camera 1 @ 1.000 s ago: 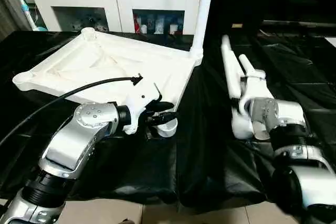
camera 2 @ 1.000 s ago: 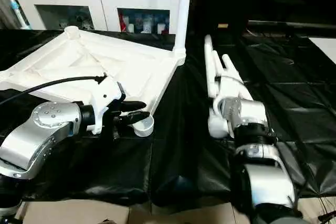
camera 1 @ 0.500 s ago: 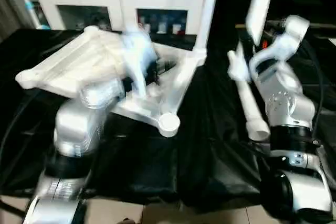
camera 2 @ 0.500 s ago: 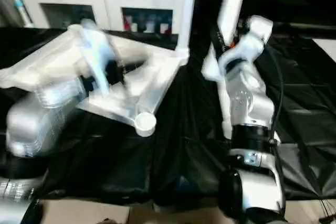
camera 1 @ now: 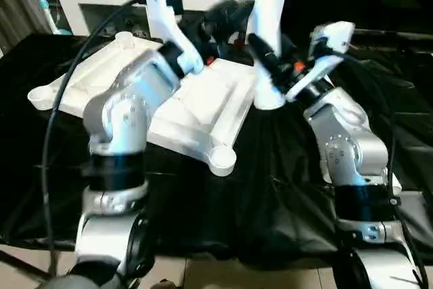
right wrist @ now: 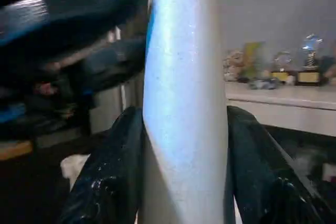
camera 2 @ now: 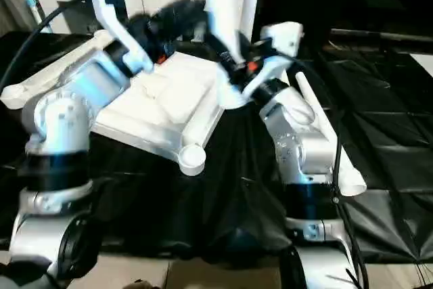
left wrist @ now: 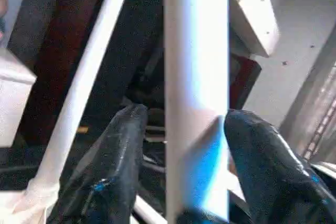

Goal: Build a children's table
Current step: Pick table leg

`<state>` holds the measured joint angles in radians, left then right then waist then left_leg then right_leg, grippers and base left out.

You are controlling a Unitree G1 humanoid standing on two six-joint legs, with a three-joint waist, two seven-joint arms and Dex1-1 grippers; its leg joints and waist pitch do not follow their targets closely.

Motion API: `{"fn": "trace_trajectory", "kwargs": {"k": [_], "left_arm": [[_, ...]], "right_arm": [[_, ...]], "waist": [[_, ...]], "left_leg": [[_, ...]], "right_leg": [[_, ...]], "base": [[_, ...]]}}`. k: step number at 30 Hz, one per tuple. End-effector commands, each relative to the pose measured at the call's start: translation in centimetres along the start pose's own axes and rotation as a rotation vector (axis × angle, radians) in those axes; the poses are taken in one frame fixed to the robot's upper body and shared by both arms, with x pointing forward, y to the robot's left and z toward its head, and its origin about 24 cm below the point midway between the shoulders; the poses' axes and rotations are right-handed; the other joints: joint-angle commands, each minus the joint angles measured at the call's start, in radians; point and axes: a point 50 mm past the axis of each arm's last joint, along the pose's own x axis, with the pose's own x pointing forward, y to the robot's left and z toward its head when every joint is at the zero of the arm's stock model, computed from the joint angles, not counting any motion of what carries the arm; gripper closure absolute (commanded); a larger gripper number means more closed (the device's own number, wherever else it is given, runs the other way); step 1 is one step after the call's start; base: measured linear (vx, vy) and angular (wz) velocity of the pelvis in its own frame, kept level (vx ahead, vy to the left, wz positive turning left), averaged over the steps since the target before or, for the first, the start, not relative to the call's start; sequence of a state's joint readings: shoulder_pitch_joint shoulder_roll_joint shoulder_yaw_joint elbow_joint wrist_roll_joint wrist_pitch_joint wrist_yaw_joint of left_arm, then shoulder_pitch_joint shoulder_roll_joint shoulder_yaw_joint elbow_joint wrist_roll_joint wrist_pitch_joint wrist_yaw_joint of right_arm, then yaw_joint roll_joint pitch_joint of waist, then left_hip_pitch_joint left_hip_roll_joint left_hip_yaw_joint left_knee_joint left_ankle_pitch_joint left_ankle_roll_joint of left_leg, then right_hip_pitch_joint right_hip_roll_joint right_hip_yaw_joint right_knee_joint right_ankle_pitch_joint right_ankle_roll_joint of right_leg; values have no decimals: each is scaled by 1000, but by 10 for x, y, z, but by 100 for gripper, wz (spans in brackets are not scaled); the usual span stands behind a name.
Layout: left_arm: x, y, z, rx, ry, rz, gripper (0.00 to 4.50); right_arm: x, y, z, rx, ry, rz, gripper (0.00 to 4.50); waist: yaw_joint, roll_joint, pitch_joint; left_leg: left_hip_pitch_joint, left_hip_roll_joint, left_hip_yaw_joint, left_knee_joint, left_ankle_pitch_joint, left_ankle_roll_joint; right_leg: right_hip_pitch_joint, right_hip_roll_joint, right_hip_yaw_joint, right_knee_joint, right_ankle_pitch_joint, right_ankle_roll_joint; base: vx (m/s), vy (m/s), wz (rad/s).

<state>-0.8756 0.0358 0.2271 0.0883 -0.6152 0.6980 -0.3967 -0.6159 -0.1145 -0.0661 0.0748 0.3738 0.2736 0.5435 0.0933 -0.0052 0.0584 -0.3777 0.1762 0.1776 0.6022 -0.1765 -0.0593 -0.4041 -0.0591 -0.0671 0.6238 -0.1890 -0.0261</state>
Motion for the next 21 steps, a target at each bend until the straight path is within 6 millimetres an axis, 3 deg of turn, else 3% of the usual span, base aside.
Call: {"fn": "trace_trajectory", "kwargs": {"k": [1,7,11,18,21], "left_arm": [[4,1,-1,9,12,28,141],[7,8,-2,-20,9,88,87],[9,7,-3,-31,14,81,83],[12,5,-5,-37,21,73,158],[12,5,-6,-40,22,72,170]], "right_arm": [[0,6,5,-43,-10,37,268],[1,13,-5,-138,55,49,268],[3,15,-10,-211,93,51,268],[5,13,-10,-221,97,16,268],[5,12,-11,-231,100,7,268]], "waist": [[5,-10,-80],[4,-15,-77],[3,-14,-75],[3,-14,-75],[3,-14,-76]], "left_leg": [[6,40,-16,-55,-68,74],[4,42,-17,-55,-74,77],[4,42,-17,-55,-78,70],[5,43,-17,-56,-77,76],[6,43,-17,-55,-79,75]], "right_leg": [[64,-76,51,-66,-72,-174],[64,-78,49,-67,-73,-185],[64,-80,50,-67,-88,-178],[63,-79,50,-66,-71,-186],[64,-79,51,-65,-68,-188]], "base": [[0,0,0],[0,0,0],[0,0,0],[0,0,0],[0,0,0]]}}
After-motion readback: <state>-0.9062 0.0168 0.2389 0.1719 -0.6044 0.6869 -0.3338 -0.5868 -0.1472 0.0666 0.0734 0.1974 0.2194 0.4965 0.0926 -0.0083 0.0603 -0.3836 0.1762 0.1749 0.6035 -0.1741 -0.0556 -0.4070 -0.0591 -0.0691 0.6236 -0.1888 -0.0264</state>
